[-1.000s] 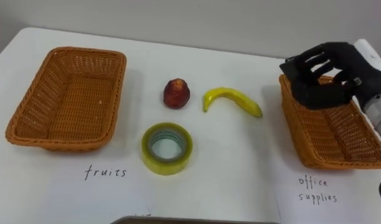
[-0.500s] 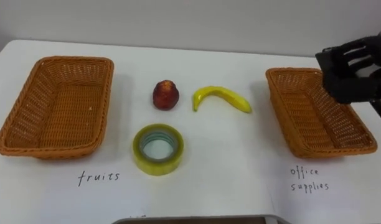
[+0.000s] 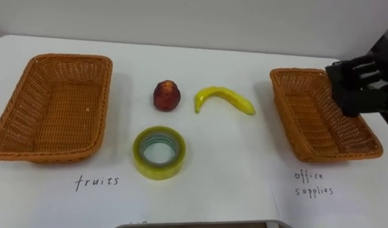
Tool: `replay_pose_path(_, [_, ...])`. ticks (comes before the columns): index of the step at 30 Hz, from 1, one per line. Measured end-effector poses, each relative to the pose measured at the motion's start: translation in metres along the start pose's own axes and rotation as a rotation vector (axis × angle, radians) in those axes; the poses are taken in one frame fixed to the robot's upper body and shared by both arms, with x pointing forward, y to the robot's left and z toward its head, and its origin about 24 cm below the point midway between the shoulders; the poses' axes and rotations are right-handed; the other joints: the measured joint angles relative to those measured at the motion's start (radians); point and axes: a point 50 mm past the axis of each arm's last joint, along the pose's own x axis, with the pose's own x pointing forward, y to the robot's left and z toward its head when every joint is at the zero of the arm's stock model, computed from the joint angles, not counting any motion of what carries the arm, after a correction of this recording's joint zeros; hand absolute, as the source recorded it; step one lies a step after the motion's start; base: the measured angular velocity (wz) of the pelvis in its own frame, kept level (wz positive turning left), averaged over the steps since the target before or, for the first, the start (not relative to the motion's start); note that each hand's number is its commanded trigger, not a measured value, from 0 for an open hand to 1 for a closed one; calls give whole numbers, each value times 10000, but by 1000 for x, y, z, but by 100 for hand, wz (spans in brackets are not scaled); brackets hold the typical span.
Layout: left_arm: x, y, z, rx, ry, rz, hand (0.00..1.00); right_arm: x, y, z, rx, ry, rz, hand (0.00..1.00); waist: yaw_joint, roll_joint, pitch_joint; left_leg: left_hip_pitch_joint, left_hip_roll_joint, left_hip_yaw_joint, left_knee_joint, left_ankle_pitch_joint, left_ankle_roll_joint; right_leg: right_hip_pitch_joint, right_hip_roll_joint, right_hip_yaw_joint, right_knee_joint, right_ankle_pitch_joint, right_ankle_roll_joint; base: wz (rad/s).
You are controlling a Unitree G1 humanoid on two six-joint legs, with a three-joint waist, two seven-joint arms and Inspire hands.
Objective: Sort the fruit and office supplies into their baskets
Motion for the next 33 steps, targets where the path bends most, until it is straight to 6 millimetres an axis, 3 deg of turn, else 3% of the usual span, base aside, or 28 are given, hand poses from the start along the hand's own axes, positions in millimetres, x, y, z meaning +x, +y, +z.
replay_pose_path(14, [0,3,-9,104,431,115,0,-1,11,-18,-22,711,251,99,227,1,-23,0,2,-3,23,0,0,7,-28,-2,28,3,-4,0])
replay_pose_path(15, [0,3,-10,113,498,116,0,0,14,-18,-52,736,329,76,227,-1,-23,-1,3,-4,22,0,0,8,-31,-3,28,3,-5,0])
replay_pose_path(18, [0,3,-11,120,522,120,0,0,17,-19,-82,764,428,53,242,-8,-23,-6,3,-7,19,0,0,10,-41,-5,28,4,-5,0])
replay_pose_path(22, [0,4,-10,151,508,133,0,0,16,-19,-87,763,403,3,244,-41,-30,-6,3,-9,20,0,0,13,-42,-4,25,3,-5,0])
replay_pose_path(33, [0,3,-9,371,427,89,0,0,16,-18,-93,647,368,0,242,-92,-33,-12,3,-17,19,0,0,12,-45,-2,12,3,-5,0])
